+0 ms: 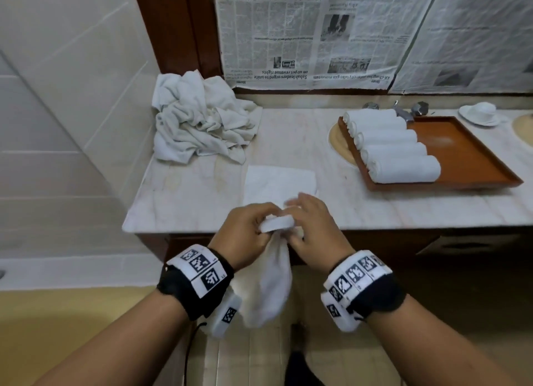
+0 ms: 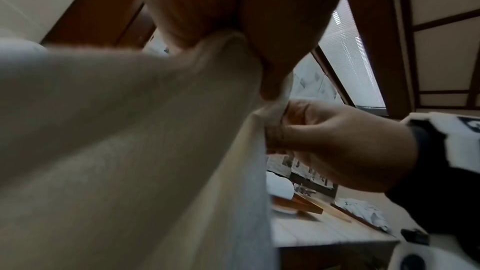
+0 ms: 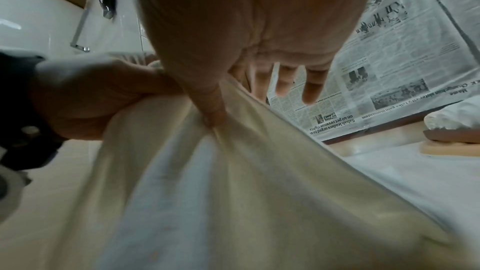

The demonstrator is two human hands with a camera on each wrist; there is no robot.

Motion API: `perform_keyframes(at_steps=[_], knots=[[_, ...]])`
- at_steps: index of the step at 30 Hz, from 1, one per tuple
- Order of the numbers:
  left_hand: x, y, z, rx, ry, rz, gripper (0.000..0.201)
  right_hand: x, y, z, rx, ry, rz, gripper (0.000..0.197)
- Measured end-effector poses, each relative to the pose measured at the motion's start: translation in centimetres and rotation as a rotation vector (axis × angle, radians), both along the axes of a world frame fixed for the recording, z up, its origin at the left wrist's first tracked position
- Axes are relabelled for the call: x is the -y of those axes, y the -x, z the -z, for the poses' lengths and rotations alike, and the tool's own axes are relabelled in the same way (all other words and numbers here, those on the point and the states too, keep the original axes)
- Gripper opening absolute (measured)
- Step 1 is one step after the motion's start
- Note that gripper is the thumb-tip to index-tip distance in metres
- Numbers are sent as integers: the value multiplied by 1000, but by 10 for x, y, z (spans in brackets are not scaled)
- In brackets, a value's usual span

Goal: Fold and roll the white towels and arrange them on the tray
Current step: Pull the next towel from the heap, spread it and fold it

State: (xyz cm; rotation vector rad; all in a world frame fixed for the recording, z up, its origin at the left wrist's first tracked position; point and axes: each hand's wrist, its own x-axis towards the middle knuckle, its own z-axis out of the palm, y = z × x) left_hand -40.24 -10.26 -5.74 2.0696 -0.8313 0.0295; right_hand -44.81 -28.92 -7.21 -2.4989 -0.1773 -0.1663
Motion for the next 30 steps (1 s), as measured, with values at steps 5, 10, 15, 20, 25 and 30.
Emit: perform_keyframes(at_steps=[5, 10, 15, 20, 25, 30], knots=[[-59, 15, 7, -65, -444, -188, 16, -26, 28, -30, 85, -247, 77, 9], [-121, 11, 28, -172, -596, -462, 13, -30, 39, -52, 245, -327, 202, 7], [-130, -17, -9, 1, -334, -729, 16, -4, 43, -49, -92, -97, 365, 10], [-29, -2, -69, 159, 111, -295, 11, -30, 26, -37, -178, -268, 64, 73], [22, -12, -64, 70, 243, -196, 13, -11, -7, -56, 161, -449, 216, 25], [39, -33, -28, -210, 80, 34, 39, 35, -33, -87, 217, -585, 174, 21]])
